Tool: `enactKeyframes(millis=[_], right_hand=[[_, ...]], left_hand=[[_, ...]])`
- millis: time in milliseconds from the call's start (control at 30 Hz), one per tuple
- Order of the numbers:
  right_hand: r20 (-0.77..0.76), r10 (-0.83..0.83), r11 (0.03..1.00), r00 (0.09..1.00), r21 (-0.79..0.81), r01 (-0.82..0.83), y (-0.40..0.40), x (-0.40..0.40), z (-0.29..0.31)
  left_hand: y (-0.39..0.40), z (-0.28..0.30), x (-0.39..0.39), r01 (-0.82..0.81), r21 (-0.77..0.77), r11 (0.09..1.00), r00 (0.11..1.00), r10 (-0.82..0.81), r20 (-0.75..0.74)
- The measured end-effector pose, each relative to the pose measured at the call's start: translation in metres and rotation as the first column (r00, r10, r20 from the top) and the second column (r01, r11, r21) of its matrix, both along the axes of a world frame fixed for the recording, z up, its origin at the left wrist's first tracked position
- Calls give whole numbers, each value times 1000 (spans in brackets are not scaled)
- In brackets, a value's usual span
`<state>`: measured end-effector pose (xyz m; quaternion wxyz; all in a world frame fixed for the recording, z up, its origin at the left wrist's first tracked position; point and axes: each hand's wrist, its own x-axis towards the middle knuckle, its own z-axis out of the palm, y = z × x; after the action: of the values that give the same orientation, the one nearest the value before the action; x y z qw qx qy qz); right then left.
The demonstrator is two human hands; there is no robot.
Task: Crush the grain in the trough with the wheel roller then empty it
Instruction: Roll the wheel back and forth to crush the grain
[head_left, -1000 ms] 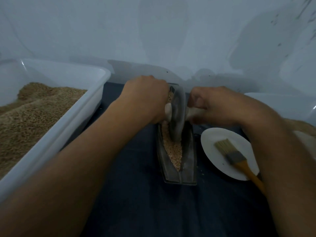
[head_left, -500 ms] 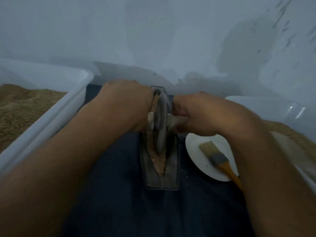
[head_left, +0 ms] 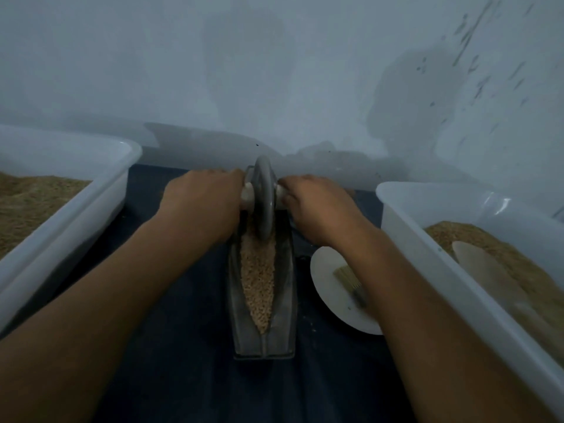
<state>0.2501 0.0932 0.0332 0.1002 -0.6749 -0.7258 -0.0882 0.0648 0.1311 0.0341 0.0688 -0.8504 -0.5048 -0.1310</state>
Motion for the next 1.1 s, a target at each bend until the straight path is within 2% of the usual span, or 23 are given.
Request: enactKeyframes(millis=[100, 167, 333, 400, 500, 600, 800, 867, 1000, 1100], right_hand=[[-22, 45, 996, 999, -79, -46, -14, -4, 17], [14, 79, 989, 997, -127, -76, -24, -8, 27], [46, 139, 961, 989, -248, -123, -45, -21, 42], [50, 162, 954, 985, -261, -144, -52, -25, 48], [60, 185, 955, 981, -246, -165, -58, -29, 53], [71, 194, 955, 978, -241, -172, -58, -29, 53], [72, 114, 967, 991, -239, -94, -37, -16, 39], [59, 88, 978, 994, -195, -75, -24, -9, 29], [-65, -4, 994, 998, -106, -3, -5, 1, 9], [-54, 4, 1000, 999, 0, -4, 2, 2, -3]], left_hand=[[-6, 16, -8, 0, -108, 994, 998, -7, -68], [-14, 27, -12, 29, -147, 989, 988, -51, -146], [-38, 47, -15, 25, -130, 991, 957, -61, -283], [-43, 49, -15, 9, -113, 994, 934, -49, -355], [-44, 50, -17, -15, -166, 986, 912, -54, -407], [-44, 50, -19, -6, -176, 984, 925, -61, -376], [-32, 36, -16, 29, -68, 997, 968, -46, -248], [-24, 28, -11, 9, -31, 999, 978, -15, -208], [-10, 12, 0, -42, 47, 998, 996, 45, -77], [-6, 2, 4, -58, 84, 995, 998, 60, -20]])
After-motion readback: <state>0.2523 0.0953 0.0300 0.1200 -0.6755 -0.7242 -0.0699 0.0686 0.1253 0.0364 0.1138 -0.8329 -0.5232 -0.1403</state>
